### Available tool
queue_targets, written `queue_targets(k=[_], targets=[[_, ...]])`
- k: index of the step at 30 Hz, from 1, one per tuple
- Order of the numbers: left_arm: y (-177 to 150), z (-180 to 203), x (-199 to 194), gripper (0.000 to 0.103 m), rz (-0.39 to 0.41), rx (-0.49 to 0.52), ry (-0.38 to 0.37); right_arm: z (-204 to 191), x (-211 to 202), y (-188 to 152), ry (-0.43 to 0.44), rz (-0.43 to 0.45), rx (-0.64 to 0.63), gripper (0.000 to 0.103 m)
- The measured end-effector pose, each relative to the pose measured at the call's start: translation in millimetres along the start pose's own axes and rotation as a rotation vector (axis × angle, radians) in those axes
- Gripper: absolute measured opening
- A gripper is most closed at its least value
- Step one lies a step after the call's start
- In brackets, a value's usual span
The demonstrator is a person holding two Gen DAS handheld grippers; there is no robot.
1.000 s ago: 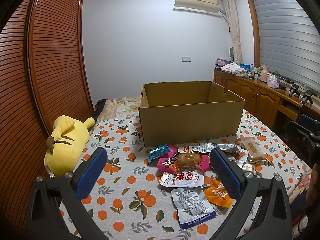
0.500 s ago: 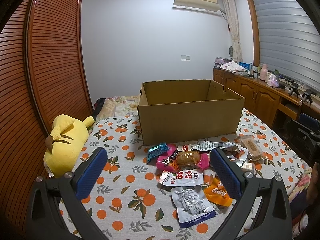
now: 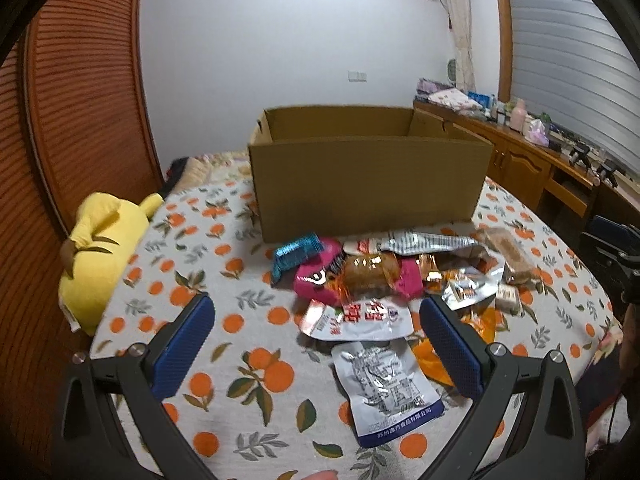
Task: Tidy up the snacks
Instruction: 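Grasp the blue wrapper with the left tool while the right tool grasps the clear sesame bar pack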
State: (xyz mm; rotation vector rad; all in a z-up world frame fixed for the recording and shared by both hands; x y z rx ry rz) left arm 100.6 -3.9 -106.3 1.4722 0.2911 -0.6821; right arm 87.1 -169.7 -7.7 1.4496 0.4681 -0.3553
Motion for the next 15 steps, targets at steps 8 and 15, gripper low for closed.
queue_targets(k=[8, 15], targets=[[-10.9, -1.7, 26.0, 0.103, -0.075, 0.01, -0.038, 9.0, 44.0, -14.9, 0.067, -0.117, -0.03, 0.097], [-6.4, -11.0, 49.6, 0.102, -0.129, 0.008, -0.047, 14.7, 87.0, -16.8, 0.111, -0.22, -0.032, 0.081]])
Point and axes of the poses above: each gripper's, at about its wrist camera, not at the fingertips, and x roughly the way its jaws point, z to its right, y to its top, the point moved 10 cm from there along x, roughly the way its jaws point, and after that the axes turned 10 degrees about -y, right-handed, at the moved point
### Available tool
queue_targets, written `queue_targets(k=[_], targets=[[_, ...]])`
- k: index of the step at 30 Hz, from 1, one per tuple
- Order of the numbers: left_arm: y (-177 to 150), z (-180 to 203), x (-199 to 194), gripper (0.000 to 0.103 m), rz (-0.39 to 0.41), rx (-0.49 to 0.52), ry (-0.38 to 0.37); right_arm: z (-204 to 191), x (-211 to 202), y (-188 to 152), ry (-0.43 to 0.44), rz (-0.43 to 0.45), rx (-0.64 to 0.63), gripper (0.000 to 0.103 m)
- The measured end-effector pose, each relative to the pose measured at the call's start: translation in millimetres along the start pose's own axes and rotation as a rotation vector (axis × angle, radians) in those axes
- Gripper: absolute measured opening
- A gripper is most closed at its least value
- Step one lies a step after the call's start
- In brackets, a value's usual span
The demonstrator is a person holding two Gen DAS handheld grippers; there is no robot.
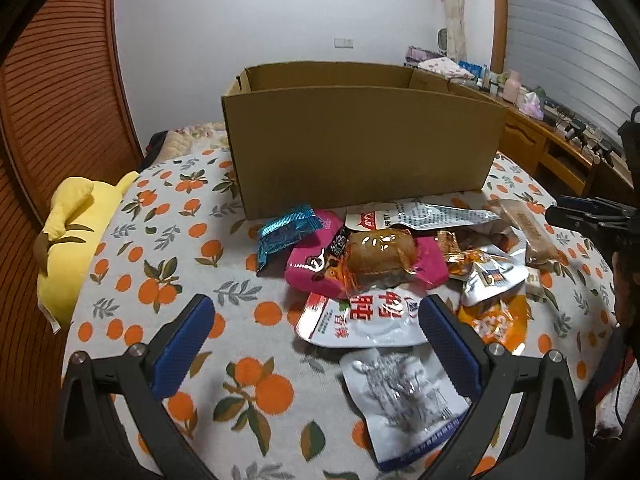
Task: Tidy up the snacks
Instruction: 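Grasp the blue wrapper with the left tool while the right tool grasps the clear sesame bar pack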
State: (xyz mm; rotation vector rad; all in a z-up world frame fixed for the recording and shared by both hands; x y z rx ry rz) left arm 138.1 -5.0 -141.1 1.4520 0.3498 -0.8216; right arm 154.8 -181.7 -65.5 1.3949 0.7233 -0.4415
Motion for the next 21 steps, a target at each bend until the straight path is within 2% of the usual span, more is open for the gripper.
queue_targets(k=[6, 17, 21], targets=[[11.0, -4.7, 14.7, 0.101, -0.032, 0.003, -0.003, 0.8, 26.2, -1.8, 0.04, -0.081, 0.011, 0.075], [36.7, -45.8, 30.8, 0.1, -0.075, -0.009, 0.01, -7.2, 48.0, -5.3, 0.086, -0.15, 0.002, 0.075], [41.3, -63.3, 43.3, 0.094, -0.104, -0.021, -0.005, -9.5, 52.9, -3.4, 0.096, -0.165, 0.002, 0.075]])
Point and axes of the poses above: each gripper's, at about its wrist camera, not at the fingertips, and x roughly the way its jaws point, z to its right, y to its top, the point moved 10 cm from there along x, roughly the way its jaws point, and after that the axes turned 10 degrees about -y, right-handed, at the moved point
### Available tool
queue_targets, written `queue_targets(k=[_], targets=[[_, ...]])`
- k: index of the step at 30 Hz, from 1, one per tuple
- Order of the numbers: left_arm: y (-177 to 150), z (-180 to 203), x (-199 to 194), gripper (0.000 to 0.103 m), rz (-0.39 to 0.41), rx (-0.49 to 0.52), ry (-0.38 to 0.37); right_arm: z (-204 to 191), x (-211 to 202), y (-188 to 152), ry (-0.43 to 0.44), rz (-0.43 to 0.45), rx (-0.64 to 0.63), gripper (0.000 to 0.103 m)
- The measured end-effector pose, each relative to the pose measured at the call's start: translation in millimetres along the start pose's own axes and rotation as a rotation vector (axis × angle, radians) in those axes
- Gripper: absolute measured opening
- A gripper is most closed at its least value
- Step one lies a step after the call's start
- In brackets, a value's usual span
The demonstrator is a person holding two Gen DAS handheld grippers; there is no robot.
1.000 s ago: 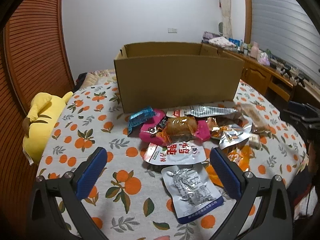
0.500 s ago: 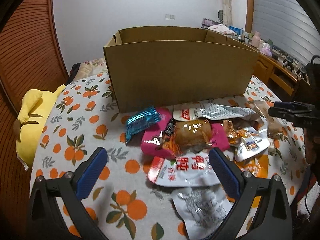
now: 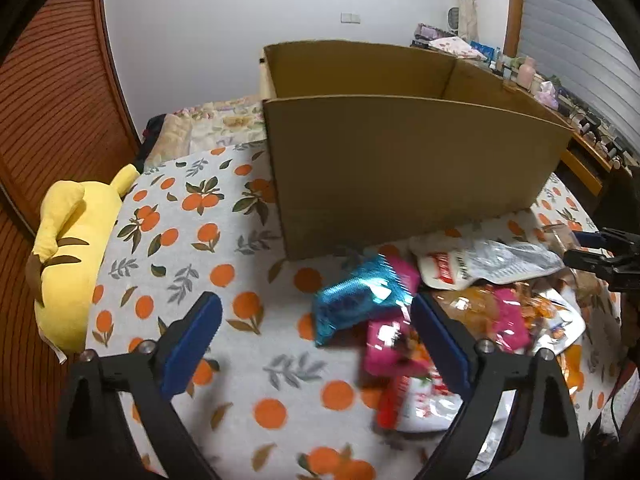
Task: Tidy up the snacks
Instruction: 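Grasp the blue wrapper with the left tool while the right tool grasps the clear sesame bar pack, then carry both snacks over the box and open both tools to drop them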
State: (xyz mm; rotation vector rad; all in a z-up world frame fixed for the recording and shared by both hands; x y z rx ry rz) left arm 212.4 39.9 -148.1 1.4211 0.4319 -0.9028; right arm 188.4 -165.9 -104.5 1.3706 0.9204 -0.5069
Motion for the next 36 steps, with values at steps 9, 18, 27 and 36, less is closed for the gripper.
queue_targets(k=[9, 18, 27, 36], targets=[[3.4, 6.1, 26.2, 0.091, -0.054, -0.033, -0.117, 2.5, 9.5, -1.1, -0.042, -0.029, -0.03, 0.067], [-2.9, 13.3, 37.1, 0.066, -0.076, -0.084, -0.202, 3.5, 9.7, -5.7, -0.07, -0.035, -0.087, 0.054], [-7.8, 24.3, 27.1, 0.043, -0.056, -0.058, -0.199, 3.5, 3.5, -10.8, -0.064, -0.03, -0.085, 0.045], [2.4, 21.5, 6.1, 0.043, -0.01, -0.039, -0.187, 2.0, -3.0, -12.6, -0.061, -0.013, -0.073, 0.044]])
Point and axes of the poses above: each gripper's, at about its wrist camera, not at the fingertips, and x roughly the way its jaws point, z to its right, y to its top, the point moved 10 cm from there along x, roughly the way its jaws point, and after that the axes turned 10 degrees about -y, right-handed, at the moved point
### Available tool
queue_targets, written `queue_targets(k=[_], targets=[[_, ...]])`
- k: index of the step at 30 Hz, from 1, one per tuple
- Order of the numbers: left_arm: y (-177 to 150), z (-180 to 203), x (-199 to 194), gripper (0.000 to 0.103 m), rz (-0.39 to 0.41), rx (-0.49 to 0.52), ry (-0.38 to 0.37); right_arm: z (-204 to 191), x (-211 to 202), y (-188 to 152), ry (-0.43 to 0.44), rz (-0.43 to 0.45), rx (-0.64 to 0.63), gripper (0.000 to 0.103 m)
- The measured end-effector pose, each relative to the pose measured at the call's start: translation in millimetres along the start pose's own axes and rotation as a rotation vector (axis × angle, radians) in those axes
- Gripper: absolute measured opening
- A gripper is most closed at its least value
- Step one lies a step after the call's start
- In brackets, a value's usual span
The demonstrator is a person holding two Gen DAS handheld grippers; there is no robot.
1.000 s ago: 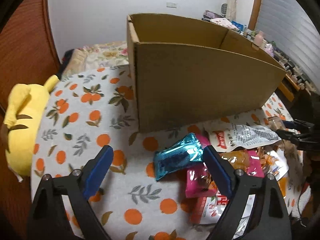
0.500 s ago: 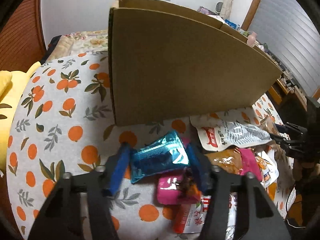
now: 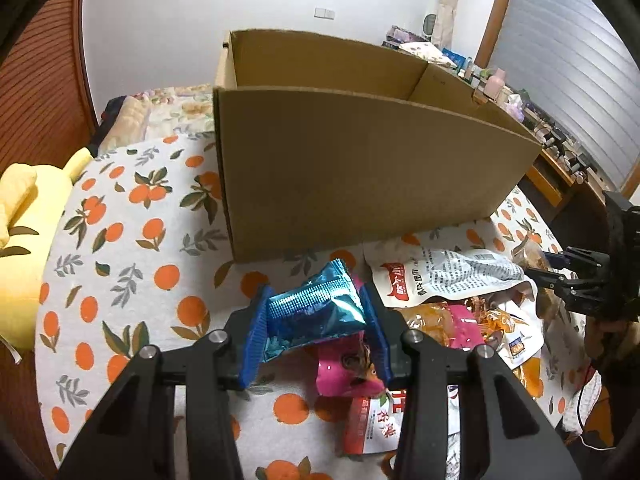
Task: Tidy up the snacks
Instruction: 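Carry both snacks over the box and open both tools to drop them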
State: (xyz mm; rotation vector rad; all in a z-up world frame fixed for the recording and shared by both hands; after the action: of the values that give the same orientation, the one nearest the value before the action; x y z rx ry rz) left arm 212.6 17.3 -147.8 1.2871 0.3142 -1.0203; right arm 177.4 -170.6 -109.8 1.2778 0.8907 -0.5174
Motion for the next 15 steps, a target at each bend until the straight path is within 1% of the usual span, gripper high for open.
queue_targets(k=[7, 15], targets=[[9.0, 6.3, -14.6, 0.043, 0.032, 0.013, -0.007, -0.4, -13.3, 10.2, -0.001, 0.038, -0.002, 0.044], [34.5, 28.1, -33.5, 0.044, 0.084, 0.073, -0.028, -3.2, -42.2, 36.7, -0.007, 0.117, -0.024, 0.044]])
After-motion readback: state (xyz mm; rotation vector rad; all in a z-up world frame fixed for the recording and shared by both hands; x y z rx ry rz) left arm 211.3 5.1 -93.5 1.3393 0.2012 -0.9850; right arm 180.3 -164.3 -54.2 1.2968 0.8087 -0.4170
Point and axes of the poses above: each gripper's, at about its wrist camera, not at the fingertips, and x roughly the way its jaws point, z to its right, y to its top, the point moved 10 cm from there along x, roughly the way its jaws point, and after that the axes turned 10 degrees about -y, right-handed, at the moved point
